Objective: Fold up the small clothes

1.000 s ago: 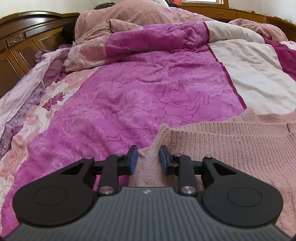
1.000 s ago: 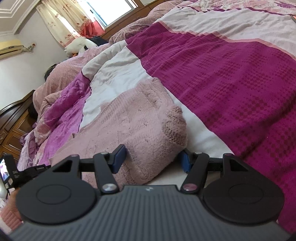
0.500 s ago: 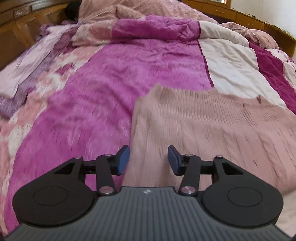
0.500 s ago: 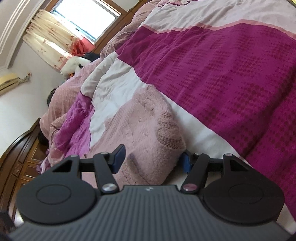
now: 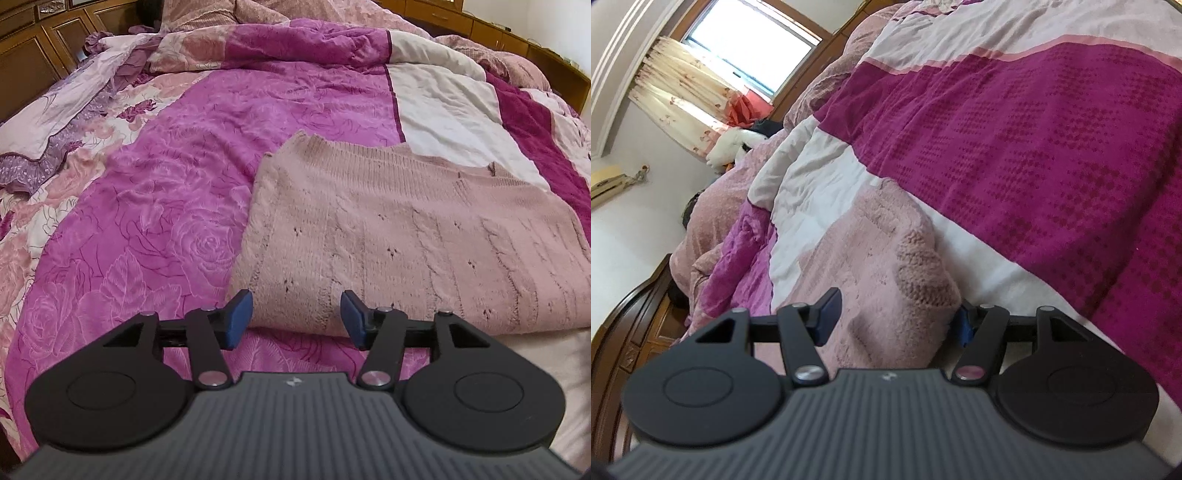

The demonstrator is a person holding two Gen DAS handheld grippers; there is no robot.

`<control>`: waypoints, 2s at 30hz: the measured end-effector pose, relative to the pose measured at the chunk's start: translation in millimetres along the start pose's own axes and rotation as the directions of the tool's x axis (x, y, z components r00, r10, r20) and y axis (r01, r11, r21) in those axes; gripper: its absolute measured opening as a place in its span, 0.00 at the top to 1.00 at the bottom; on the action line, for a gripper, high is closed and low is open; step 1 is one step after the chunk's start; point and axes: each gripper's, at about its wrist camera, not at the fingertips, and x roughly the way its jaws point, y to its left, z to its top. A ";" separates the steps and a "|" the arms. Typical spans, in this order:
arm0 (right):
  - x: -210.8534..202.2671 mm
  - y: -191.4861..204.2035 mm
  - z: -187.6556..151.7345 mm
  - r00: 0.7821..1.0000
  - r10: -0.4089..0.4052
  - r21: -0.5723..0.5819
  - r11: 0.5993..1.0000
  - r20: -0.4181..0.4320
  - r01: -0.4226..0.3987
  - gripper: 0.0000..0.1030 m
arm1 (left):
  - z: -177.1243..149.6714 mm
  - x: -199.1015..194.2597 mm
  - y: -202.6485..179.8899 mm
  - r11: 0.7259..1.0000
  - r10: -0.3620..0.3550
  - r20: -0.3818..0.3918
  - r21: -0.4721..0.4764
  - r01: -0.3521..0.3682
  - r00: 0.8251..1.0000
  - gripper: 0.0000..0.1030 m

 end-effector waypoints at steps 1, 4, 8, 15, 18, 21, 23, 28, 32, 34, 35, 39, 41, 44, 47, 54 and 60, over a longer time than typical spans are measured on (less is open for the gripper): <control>-0.3 0.9 0.5 1.000 0.004 0.007 1.000 0.015 -0.005 0.39 | -0.7 -0.4 -0.3 1.000 0.004 -0.002 0.001 -0.004 1.000 0.41; 2.9 6.2 4.2 1.000 0.006 -0.017 1.000 0.023 -0.005 0.41 | -0.1 -0.5 0.7 1.000 0.012 -0.006 -0.011 -0.012 1.000 0.41; 12.2 9.6 6.0 1.000 -0.016 -0.034 0.999 0.020 0.016 0.41 | 0.0 -5.4 4.6 1.000 0.010 0.010 -0.027 -0.010 1.000 0.41; 7.6 20.4 6.3 0.999 0.003 -0.075 0.997 0.033 -0.001 0.76 | -1.4 -5.0 13.8 0.999 0.036 -0.003 -0.031 -0.036 0.999 0.41; 4.7 32.6 8.6 0.999 0.018 -0.112 0.994 0.042 -0.014 0.77 | -1.4 -7.2 18.8 0.998 0.042 0.002 -0.041 -0.042 0.999 0.41; 3.4 44.1 10.6 0.998 0.035 -0.129 0.991 0.047 -0.028 0.78 | -1.1 -9.7 22.9 0.998 0.045 0.007 -0.048 -0.045 0.999 0.41; 1.5 53.7 11.3 0.997 0.053 -0.148 0.988 0.051 -0.045 0.78 | -1.0 -11.0 25.4 0.998 0.047 0.010 -0.052 -0.047 0.999 0.41; -0.5 87.9 9.1 0.993 0.105 -0.234 0.968 0.048 -0.091 0.78 | 0.1 -12.4 32.9 0.997 0.056 0.015 -0.062 -0.055 0.998 0.41; 2.3 122.1 2.8 0.992 0.120 -0.313 0.944 0.023 -0.107 0.79 | 0.6 -15.2 40.9 0.995 0.064 0.025 -0.077 -0.062 0.998 0.41; 4.8 141.7 -1.9 0.991 0.132 -0.348 0.930 0.006 -0.121 0.79 | 0.8 -16.7 45.9 0.994 0.069 0.029 -0.083 -0.066 0.997 0.41; 5.7 150.6 -4.3 0.990 0.140 -0.362 0.923 -0.002 -0.131 0.79 | 1.1 -16.9 48.0 0.994 0.072 0.029 -0.086 -0.070 0.997 0.41; 8.1 188.2 -21.0 0.976 0.212 -0.417 0.884 -0.045 -0.211 0.79 | 0.8 -19.2 59.6 0.991 0.082 0.033 -0.105 -0.079 0.996 0.41; 10.2 205.8 -33.4 0.967 0.244 -0.438 0.863 -0.078 -0.253 0.79 | 0.2 -20.1 64.7 0.990 0.086 0.036 -0.113 -0.082 0.996 0.41; 17.4 232.0 -60.9 0.953 0.272 -0.486 0.821 -0.131 -0.302 0.79 | -2.0 -21.1 72.7 0.988 0.094 0.036 -0.127 -0.089 0.995 0.41; 27.0 252.9 -94.0 0.939 0.283 -0.538 0.769 -0.198 -0.345 0.79 | -5.6 -21.6 81.7 0.985 0.097 0.034 -0.147 -0.091 0.995 0.41; 73.6 267.2 -185.3 0.904 0.147 -0.632 0.669 -0.402 -0.391 0.79 | -16.6 -17.9 106.5 0.974 0.114 0.015 -0.199 -0.109 0.993 0.41; 75.9 259.7 -218.0 0.908 0.093 -0.723 0.575 -0.408 -0.383 0.79 | -26.9 -17.1 125.7 0.967 0.114 0.009 -0.230 -0.109 0.993 0.41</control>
